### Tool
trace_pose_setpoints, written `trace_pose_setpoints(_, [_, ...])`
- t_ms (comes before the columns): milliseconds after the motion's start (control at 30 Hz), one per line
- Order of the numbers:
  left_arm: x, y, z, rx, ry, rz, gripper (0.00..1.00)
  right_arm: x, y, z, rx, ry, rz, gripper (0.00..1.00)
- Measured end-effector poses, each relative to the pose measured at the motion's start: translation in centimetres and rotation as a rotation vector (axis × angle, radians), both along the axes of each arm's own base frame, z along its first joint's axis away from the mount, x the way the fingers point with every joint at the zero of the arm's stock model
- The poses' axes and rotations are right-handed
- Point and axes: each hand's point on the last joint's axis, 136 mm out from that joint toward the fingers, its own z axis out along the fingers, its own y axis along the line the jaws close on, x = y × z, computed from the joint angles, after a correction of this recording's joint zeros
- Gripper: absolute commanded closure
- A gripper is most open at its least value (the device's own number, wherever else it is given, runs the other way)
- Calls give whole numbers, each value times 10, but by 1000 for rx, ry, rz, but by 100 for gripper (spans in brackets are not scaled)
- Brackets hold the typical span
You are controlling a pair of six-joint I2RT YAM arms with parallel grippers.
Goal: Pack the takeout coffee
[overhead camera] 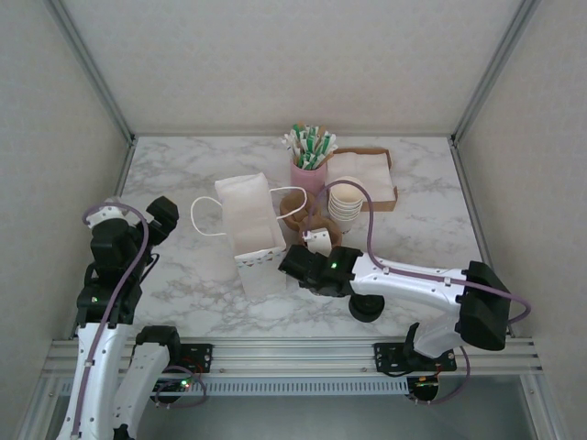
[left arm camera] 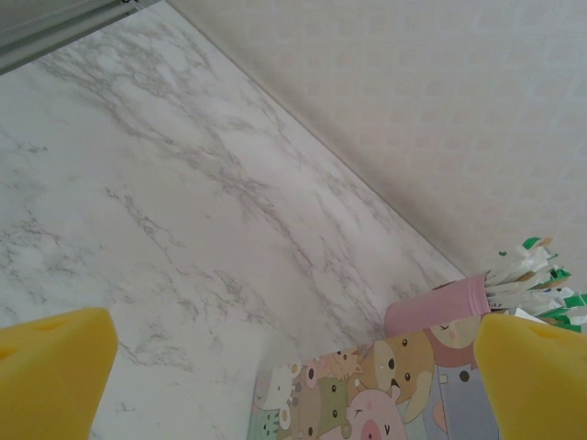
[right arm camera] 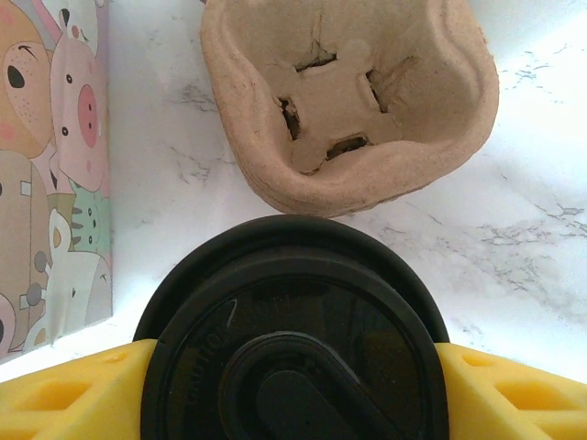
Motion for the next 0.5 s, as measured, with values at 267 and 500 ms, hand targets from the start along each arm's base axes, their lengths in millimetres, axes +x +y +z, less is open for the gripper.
trace_pose_setpoints(267, [0, 0, 0, 0, 0, 0, 0, -6, -12, 8, 32, 8, -15, 28])
trace_pose_setpoints(500, [0, 0, 0, 0, 0, 0, 0, -13, -35, 10, 2, 52, -33, 26])
